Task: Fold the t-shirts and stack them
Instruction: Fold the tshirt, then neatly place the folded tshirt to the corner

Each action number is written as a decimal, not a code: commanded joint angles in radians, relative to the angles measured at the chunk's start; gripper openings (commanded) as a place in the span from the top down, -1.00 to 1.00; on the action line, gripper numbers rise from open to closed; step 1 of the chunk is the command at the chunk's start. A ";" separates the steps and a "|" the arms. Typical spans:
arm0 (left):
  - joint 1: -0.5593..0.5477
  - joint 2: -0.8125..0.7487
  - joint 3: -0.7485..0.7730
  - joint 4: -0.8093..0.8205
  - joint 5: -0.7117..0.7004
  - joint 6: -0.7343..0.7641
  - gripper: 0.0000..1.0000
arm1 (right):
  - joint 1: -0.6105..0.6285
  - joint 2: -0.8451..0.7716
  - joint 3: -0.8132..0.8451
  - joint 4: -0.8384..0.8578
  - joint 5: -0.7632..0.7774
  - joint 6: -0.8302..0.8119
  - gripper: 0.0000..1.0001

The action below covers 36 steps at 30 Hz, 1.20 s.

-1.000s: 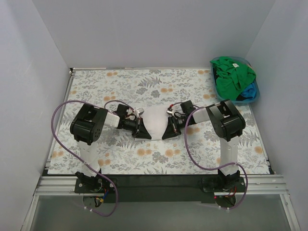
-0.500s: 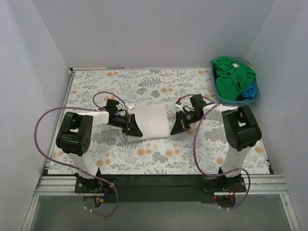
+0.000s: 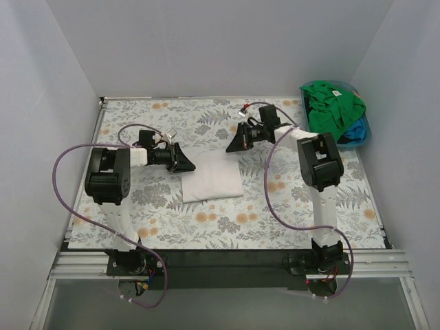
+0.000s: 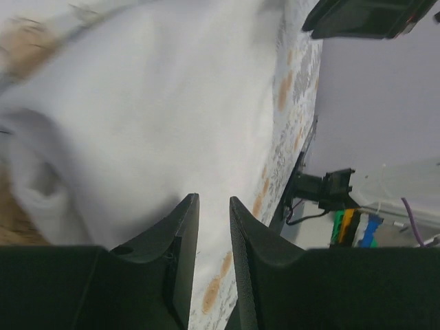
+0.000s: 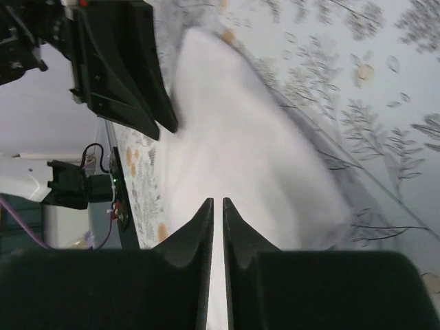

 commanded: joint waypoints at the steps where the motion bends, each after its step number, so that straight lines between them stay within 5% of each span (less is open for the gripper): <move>1: 0.045 0.069 0.074 0.087 -0.032 -0.072 0.53 | 0.004 0.122 0.063 0.092 0.000 0.097 0.70; 7: 0.117 0.202 0.161 0.064 -0.073 -0.080 0.53 | -0.010 0.241 0.100 0.091 0.045 0.088 0.70; 14: 0.154 0.230 0.302 0.028 -0.061 -0.037 0.50 | -0.028 0.120 -0.048 0.095 0.073 0.070 0.67; 20: 0.152 0.020 0.375 -0.081 -0.151 0.046 0.31 | -0.039 -0.049 -0.041 0.103 0.003 0.082 0.07; 21: 0.144 -0.074 0.355 -0.095 -0.213 0.072 0.21 | -0.044 -0.102 -0.038 0.103 -0.004 0.061 -0.41; 22: 0.132 -0.125 0.344 -0.139 -0.335 0.093 0.10 | -0.048 -0.132 -0.042 0.100 -0.006 0.051 -0.69; 24: 0.070 -0.196 0.338 -0.215 -0.429 0.156 -0.17 | -0.060 -0.218 -0.058 0.091 -0.004 0.030 -0.96; 28: -0.174 -0.354 0.272 -0.377 -0.760 0.304 -0.54 | -0.119 -0.342 -0.094 -0.027 0.035 -0.062 -0.97; 31: -0.250 -0.391 0.214 -0.433 -0.747 0.267 -0.82 | -0.165 -0.397 -0.122 -0.113 0.091 -0.148 -0.97; 36: -0.481 -0.316 0.178 -0.468 -1.047 0.146 -0.85 | -0.205 -0.477 -0.176 -0.289 0.218 -0.344 -0.97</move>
